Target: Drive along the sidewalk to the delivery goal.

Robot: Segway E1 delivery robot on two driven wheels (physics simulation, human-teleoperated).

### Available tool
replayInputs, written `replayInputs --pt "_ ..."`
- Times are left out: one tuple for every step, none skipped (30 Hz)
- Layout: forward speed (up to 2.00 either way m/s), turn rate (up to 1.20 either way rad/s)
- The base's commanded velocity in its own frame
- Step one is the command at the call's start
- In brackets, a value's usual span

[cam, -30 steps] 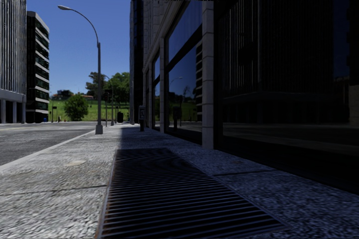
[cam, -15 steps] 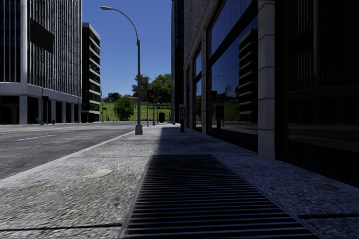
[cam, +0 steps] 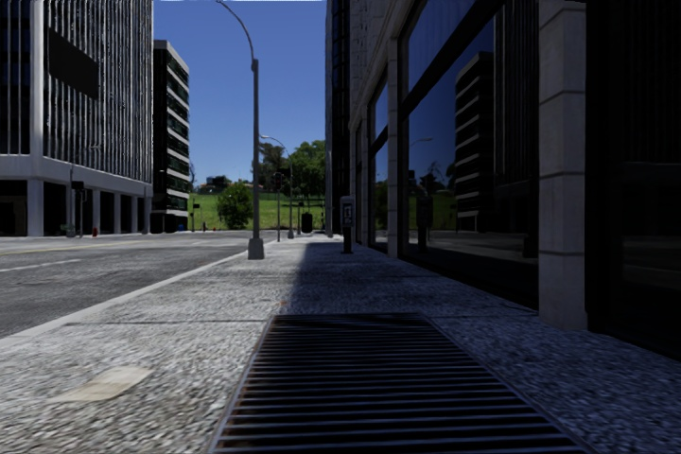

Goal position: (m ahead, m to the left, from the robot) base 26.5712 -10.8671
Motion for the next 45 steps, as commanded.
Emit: replayInputs --pt "1.98 0.24" --pt "1.98 0.24" --pt "1.98 0.25" --pt "1.98 0.26" --pt "1.98 0.26" --pt "1.98 0.27" --pt "1.98 0.27" --pt "1.98 0.28" --pt "1.98 0.28" --pt "1.98 0.28" --pt "1.98 0.28" --pt "1.98 0.28" --pt "1.98 0.28" --pt "1.98 0.28" --pt "1.98 0.28" --pt "1.98 0.28" --pt "1.98 0.28" --pt "1.98 0.26" --pt "1.98 0.24" --pt "1.98 0.24" --pt "1.98 0.24" --pt "1.98 0.24" --pt "1.98 0.24" --pt "1.98 0.23" --pt "1.98 0.0" --pt "1.98 0.0" --pt "1.98 0.0" --pt "1.98 0.0" --pt "1.98 0.0" --pt "1.98 0.0" --pt "1.98 0.0" --pt "1.98 0.0" --pt "1.98 0.0" --pt "1.98 0.0" --pt "1.98 0.0" --pt "1.98 0.0" --pt "1.98 0.0" --pt "1.98 0.0" --pt "1.98 0.0" --pt "1.98 0.0" --pt "1.98 0.0" --pt "1.98 0.0" --pt "1.98 0.0" --pt "1.98 0.0" --pt "1.98 0.0"
